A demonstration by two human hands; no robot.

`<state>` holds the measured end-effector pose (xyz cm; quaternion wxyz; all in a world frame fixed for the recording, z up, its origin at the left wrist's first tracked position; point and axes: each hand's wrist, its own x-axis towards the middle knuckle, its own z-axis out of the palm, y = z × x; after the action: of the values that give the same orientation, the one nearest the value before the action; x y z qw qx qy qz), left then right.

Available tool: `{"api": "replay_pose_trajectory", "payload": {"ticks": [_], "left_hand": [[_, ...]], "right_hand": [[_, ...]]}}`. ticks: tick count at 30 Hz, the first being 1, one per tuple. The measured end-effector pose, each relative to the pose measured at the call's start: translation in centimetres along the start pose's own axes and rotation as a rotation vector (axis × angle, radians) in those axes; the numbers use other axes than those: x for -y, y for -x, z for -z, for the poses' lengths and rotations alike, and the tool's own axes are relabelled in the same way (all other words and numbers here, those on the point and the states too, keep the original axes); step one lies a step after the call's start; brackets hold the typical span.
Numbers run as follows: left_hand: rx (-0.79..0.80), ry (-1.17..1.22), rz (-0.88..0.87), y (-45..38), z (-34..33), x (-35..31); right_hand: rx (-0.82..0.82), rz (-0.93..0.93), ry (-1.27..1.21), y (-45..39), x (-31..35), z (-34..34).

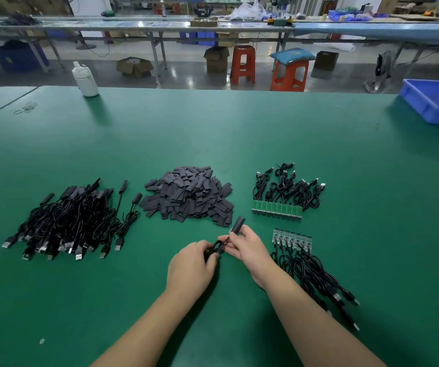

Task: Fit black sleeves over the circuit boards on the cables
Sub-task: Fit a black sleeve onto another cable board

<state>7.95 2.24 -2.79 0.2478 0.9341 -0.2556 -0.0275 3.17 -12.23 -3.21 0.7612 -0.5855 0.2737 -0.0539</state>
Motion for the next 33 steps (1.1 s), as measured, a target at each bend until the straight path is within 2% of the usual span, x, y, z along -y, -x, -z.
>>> {"api": "replay_pose_trajectory", "payload": {"ticks": [2, 6, 11, 15, 18, 24, 28, 33], "left_hand": [[-0.039, -0.078, -0.014, -0.1, 0.4, 0.5], [-0.124, -0.088, 0.018, -1.2, 2.6, 2.1], [-0.282, -0.059, 0.18, -4.4, 7.1, 6.9], [-0.357, -0.158, 0.288, -7.5, 10.3, 11.4], [-0.278, -0.437, 0.316, -8.7, 11.1, 13.5], [-0.206, -0.546, -0.018, -8.3, 8.4, 14.0], [-0.044, -0.601, 0.054, -7.9, 6.7, 15.1], [-0.041, -0.602, 0.123, -7.9, 7.1, 17.0]], "right_hand": [[0.028, 0.017, 0.033, 0.0, -0.2, -0.1], [0.036, 0.061, 0.103, 0.4, -0.5, -0.1], [0.037, 0.151, 0.44, 1.0, -1.3, -0.4], [-0.002, 0.234, 0.553, 1.4, -2.1, -0.8], [-0.019, 0.283, 0.633, 1.7, -2.6, -1.0], [-0.025, 0.312, 0.708, 1.8, -2.7, -1.2], [-0.023, 0.315, 0.727, 2.0, -2.7, -1.2], [-0.021, 0.315, 0.737, 2.0, -2.7, -1.2]]}}
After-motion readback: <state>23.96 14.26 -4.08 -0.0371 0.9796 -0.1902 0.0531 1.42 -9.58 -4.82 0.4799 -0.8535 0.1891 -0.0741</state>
